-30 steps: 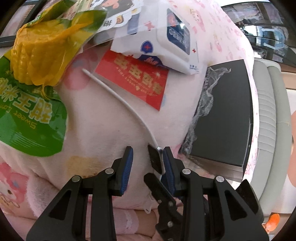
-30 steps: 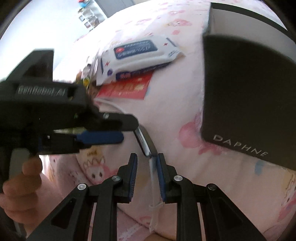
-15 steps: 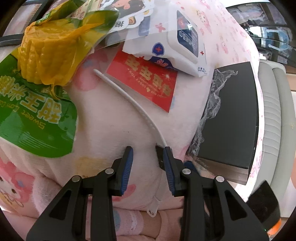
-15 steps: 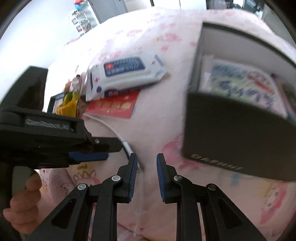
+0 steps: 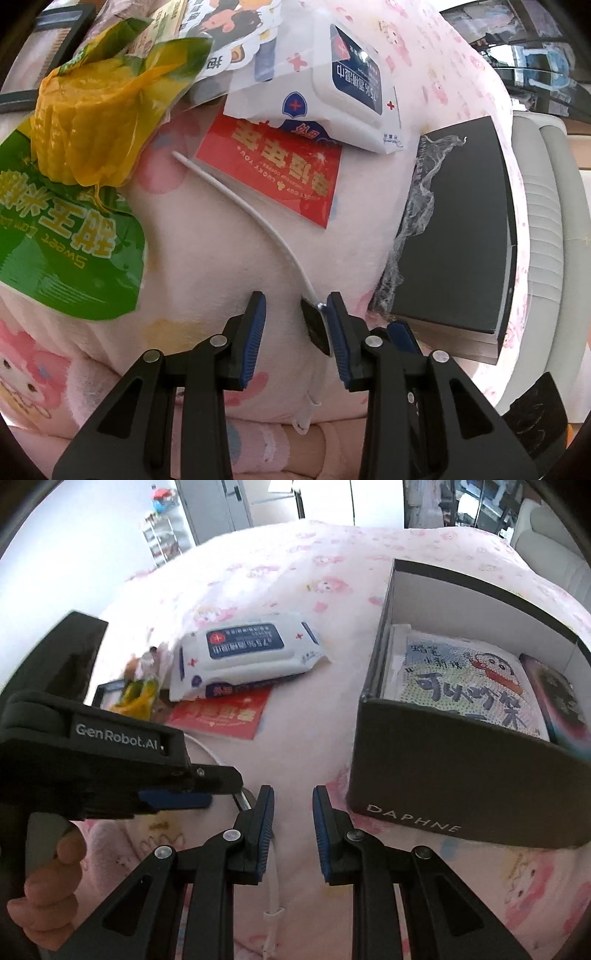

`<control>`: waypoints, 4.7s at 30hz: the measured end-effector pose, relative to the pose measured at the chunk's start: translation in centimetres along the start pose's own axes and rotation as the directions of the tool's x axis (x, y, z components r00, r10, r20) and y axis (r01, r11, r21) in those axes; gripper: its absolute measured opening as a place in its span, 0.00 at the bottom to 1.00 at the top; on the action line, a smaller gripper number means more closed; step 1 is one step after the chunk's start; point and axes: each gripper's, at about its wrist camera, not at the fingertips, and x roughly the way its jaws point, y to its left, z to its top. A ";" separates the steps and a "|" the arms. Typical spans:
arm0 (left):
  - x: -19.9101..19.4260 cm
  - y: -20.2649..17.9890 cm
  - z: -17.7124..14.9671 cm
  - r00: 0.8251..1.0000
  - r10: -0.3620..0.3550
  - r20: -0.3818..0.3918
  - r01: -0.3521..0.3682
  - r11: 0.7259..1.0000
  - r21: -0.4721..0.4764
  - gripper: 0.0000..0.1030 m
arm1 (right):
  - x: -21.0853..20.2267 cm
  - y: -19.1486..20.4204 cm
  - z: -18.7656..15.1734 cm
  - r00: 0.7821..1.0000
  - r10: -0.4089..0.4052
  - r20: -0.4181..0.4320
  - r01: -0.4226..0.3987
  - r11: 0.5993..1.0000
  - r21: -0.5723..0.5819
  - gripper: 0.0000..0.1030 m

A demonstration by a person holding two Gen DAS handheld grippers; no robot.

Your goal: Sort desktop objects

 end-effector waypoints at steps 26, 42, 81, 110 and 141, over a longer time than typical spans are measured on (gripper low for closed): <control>2.3 -1.7 -0.7 0.997 0.074 -0.019 -0.071 0.993 0.098 0.07 | 3.5 2.3 -2.5 0.951 0.232 -0.204 -0.251 0.966 -0.069 0.20; -3.0 -5.3 -2.0 0.965 -0.250 0.079 0.229 0.949 0.215 0.07 | -4.7 -3.8 -3.0 0.923 0.376 -0.082 -0.372 0.926 0.060 0.30; 7.4 -25.5 0.1 0.988 -0.157 0.005 0.147 0.939 0.310 0.09 | -9.7 -20.7 4.4 0.994 -0.090 0.061 0.073 0.971 0.229 0.21; 8.2 -27.9 0.2 0.981 0.149 0.123 -0.189 0.871 0.453 0.26 | -6.3 -23.6 3.8 0.998 0.045 -0.052 -0.020 0.912 0.409 0.21; 9.4 -23.4 0.8 0.939 0.320 0.126 -0.341 0.814 0.471 0.26 | -5.9 -22.1 3.6 0.996 0.053 -0.076 -0.025 0.945 0.326 0.39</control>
